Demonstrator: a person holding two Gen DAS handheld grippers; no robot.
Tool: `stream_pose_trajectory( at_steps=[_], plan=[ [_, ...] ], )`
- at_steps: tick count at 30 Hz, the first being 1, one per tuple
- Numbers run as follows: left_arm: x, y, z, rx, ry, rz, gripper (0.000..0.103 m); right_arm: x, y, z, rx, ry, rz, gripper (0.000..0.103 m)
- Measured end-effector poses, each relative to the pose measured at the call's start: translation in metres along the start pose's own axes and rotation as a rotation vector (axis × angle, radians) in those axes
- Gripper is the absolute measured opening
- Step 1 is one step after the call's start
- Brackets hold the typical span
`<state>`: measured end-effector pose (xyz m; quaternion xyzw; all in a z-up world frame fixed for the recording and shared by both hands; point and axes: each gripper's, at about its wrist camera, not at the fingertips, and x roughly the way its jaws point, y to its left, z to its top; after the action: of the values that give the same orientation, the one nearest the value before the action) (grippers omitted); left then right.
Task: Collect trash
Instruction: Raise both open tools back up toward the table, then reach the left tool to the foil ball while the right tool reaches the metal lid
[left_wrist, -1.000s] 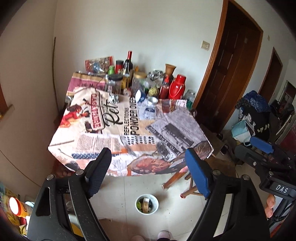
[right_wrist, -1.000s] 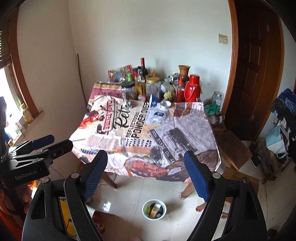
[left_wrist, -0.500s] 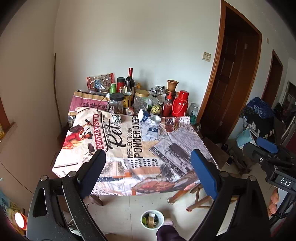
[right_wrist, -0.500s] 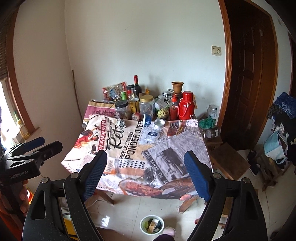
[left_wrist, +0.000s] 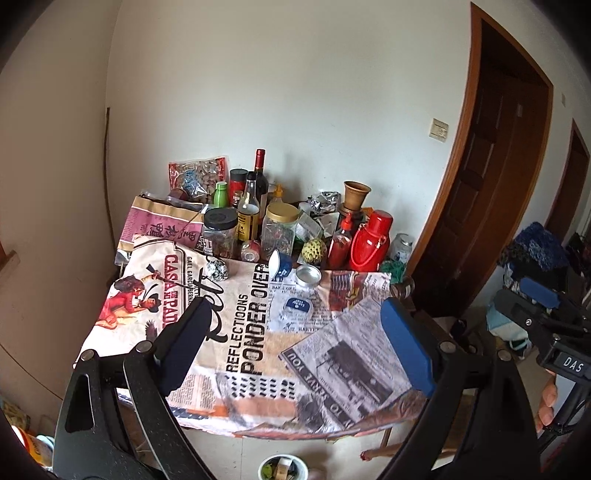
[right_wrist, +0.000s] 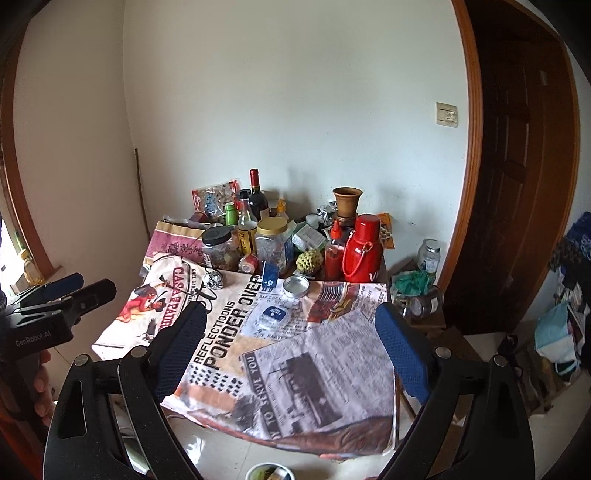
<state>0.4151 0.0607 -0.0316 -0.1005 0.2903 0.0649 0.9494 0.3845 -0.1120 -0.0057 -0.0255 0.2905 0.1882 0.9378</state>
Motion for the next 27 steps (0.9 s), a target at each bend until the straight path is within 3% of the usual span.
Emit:
stream_pose_trajectory(
  at_steps=[7, 14, 20, 27],
  plan=[
    [0.038, -0.003, 0.016, -0.039, 0.030, 0.055, 0.093, 0.047, -0.021, 0.015, -0.013, 0.056, 0.040, 0.091],
    [0.080, 0.020, 0.030, -0.063, 0.069, 0.089, 0.093, 0.102, -0.027, 0.022, 0.028, 0.145, 0.046, 0.091],
    [0.138, 0.057, 0.056, -0.056, 0.103, 0.049, 0.093, 0.151, -0.016, 0.034, 0.065, 0.174, -0.021, 0.091],
    [0.222, 0.113, 0.086, -0.075, 0.178, 0.022, 0.093, 0.237, -0.013, 0.042, 0.154, 0.274, -0.097, 0.091]
  ],
)
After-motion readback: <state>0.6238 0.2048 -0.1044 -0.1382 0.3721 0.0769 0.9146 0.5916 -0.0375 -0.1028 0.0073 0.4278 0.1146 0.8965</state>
